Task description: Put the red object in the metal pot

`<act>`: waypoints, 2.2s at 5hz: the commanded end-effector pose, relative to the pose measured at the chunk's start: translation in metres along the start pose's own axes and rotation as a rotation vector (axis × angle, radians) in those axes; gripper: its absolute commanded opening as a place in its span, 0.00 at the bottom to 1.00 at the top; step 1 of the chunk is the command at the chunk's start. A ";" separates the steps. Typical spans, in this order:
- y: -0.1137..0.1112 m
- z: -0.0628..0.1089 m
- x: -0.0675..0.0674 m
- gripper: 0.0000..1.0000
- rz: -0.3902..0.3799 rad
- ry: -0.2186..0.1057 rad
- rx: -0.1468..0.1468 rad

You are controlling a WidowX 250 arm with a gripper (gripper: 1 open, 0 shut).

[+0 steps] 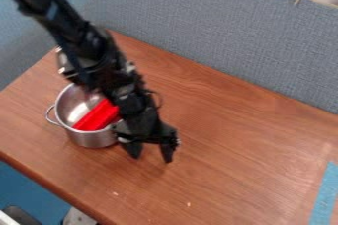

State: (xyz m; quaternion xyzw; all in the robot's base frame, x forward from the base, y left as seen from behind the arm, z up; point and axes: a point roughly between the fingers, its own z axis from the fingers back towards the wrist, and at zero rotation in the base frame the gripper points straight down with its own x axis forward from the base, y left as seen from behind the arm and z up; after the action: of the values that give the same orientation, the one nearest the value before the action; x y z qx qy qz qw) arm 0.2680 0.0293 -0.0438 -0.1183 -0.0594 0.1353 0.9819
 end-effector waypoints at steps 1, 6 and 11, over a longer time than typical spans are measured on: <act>0.021 0.004 0.000 1.00 0.019 -0.100 0.009; 0.087 0.017 -0.031 1.00 -0.032 -0.163 0.059; 0.175 0.068 0.040 1.00 0.281 -0.179 0.159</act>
State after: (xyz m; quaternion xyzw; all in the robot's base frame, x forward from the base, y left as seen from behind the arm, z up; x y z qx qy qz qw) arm 0.2457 0.2140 -0.0279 -0.0452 -0.1039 0.2906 0.9501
